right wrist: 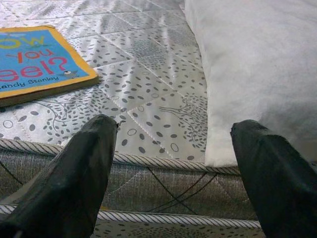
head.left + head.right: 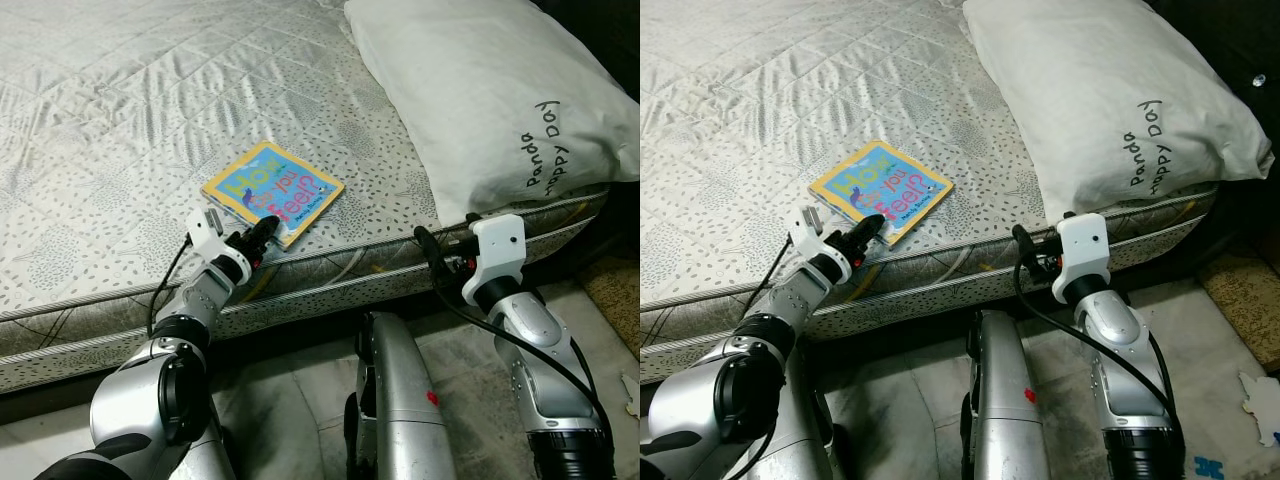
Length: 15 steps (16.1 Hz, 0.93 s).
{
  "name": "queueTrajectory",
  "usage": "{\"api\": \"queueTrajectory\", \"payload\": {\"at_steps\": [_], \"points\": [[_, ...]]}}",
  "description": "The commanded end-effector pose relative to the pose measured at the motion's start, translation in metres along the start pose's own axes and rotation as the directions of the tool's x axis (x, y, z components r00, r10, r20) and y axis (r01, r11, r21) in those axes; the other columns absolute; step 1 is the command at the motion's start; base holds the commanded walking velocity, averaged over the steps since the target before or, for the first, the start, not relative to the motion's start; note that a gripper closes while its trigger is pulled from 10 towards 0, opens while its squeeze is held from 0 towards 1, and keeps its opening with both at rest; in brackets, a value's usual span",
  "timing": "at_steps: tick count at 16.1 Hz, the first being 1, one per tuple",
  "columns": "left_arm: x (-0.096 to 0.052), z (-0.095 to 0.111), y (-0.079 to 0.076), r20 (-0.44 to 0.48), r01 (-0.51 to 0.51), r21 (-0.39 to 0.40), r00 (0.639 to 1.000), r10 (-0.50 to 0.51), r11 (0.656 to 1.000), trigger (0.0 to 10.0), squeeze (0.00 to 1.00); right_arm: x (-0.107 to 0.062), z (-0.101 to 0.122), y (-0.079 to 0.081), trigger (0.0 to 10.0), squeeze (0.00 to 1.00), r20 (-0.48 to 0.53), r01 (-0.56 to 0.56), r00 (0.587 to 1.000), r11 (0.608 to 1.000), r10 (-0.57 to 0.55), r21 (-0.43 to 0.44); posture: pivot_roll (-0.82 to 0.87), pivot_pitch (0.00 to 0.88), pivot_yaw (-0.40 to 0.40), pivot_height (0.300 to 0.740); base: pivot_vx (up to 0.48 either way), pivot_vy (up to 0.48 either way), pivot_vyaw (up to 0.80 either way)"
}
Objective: Clean up the room
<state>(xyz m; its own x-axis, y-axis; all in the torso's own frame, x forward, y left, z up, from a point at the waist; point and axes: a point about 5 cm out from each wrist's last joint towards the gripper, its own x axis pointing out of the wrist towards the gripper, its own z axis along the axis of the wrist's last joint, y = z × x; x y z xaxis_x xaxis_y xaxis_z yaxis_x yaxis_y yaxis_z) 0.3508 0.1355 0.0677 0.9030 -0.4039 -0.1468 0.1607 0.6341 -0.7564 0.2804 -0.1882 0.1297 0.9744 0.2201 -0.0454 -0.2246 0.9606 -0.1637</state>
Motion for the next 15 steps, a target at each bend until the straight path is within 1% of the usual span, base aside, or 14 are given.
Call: {"api": "queueTrajectory", "payload": {"at_steps": [1,6,9,11,12,14,15], "points": [[0.000,-0.016,0.000,-0.065,-0.004,-0.025,0.998,0.002,1.000,0.0,0.00,0.000,0.000,0.000,10.0,0.00,0.000,0.003,1.000,1.000,-0.003,-0.006,-0.25,0.144,-0.055,0.467,0.000,0.000,0.00],[0.000,-0.014,-0.001,-0.062,0.009,-0.029,0.998,-0.010,1.000,0.0,0.00,0.003,-0.001,0.002,10.0,0.00,0.004,0.004,1.000,1.000,-0.004,-0.003,-0.24,0.128,-0.053,0.467,0.000,0.000,0.00],[0.000,-0.009,0.001,-0.049,-0.008,-0.013,0.999,0.007,1.000,0.0,0.00,0.009,0.000,0.006,10.0,0.00,0.017,-0.004,1.000,1.000,0.004,0.009,-0.22,0.109,-0.051,0.467,0.000,0.000,0.00],[0.000,-0.004,0.001,-0.038,-0.001,-0.001,0.999,0.001,1.000,0.0,0.00,0.012,0.000,0.010,10.0,0.00,0.021,-0.017,1.000,1.000,0.017,0.014,-0.20,0.093,-0.047,0.467,0.000,0.000,0.00],[0.000,0.000,0.002,-0.023,-0.018,0.016,1.000,0.018,1.000,0.0,0.00,0.014,-0.001,0.012,10.0,0.00,0.022,-0.021,1.000,1.000,0.021,0.017,-0.19,0.083,-0.045,0.467,0.000,0.000,0.00],[-0.001,0.013,0.005,0.015,-0.043,0.052,0.999,0.042,0.998,0.0,0.00,0.023,-0.001,0.019,10.0,0.00,0.040,-0.026,0.999,0.999,0.025,0.039,-0.14,0.048,-0.030,0.467,0.000,0.000,0.00],[-0.002,0.018,0.006,0.030,-0.062,0.096,0.998,0.059,0.993,0.0,0.00,0.027,0.000,0.022,10.0,0.00,0.051,-0.030,0.998,0.998,0.027,0.049,-0.13,0.035,-0.026,0.467,0.000,0.000,0.00]]}}
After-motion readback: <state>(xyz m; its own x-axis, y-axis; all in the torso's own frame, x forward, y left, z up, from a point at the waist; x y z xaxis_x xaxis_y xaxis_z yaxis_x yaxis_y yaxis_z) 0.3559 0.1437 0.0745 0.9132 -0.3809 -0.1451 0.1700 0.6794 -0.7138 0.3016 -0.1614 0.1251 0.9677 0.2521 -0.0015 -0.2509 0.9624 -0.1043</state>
